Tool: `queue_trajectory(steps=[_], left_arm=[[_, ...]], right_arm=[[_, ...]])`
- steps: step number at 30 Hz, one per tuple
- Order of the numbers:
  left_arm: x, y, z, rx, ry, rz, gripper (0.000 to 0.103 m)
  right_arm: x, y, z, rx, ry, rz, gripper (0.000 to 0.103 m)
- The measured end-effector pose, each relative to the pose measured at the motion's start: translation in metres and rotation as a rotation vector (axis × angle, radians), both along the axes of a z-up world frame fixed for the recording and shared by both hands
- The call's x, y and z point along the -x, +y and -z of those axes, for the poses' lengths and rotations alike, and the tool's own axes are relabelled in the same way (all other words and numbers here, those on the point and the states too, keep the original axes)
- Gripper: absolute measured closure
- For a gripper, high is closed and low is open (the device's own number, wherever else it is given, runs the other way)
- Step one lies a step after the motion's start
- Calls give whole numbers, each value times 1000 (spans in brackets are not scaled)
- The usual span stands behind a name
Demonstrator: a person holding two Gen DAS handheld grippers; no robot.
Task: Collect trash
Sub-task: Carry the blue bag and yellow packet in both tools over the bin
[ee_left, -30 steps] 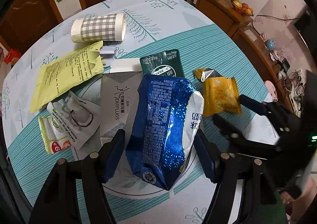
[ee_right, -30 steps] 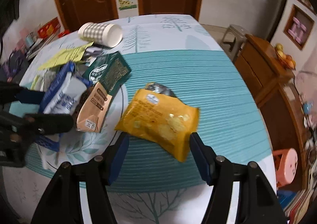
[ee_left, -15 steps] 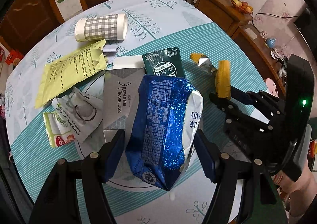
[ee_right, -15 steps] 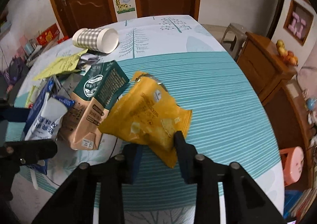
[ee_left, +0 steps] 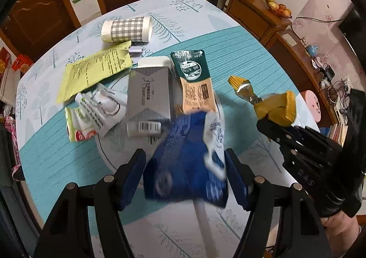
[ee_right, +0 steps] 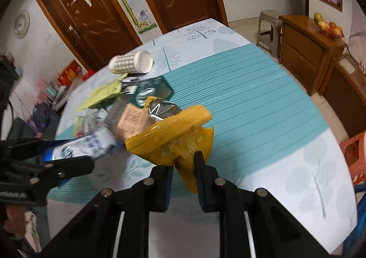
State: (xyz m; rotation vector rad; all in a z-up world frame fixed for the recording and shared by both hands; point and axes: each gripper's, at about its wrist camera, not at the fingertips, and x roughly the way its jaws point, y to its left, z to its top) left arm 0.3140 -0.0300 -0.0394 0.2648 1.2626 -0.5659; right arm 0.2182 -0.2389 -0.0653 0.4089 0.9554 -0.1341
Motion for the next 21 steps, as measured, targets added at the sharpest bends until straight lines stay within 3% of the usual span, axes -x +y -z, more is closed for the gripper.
queue_trajectory(steps=[3,4,9,15,21], left_arm=[[13,3,-5,13,16,-13,38],[16,3,-5,14,21,-16,61],[38,7,-9,34,91,-50,64],[72,8,-24,81,72,-40,64],[103,-2,-33,78,29,-21,64]], right_arm=[[17,0,-7,-47,-23,8,87],[22,-1,-9,-58,-26,9,87],[49,-4,-17,-102,-36,7,89],[79,-6,-22,-139,-40,-11,91],[103,-9,-29,-154,-63,-25,96]])
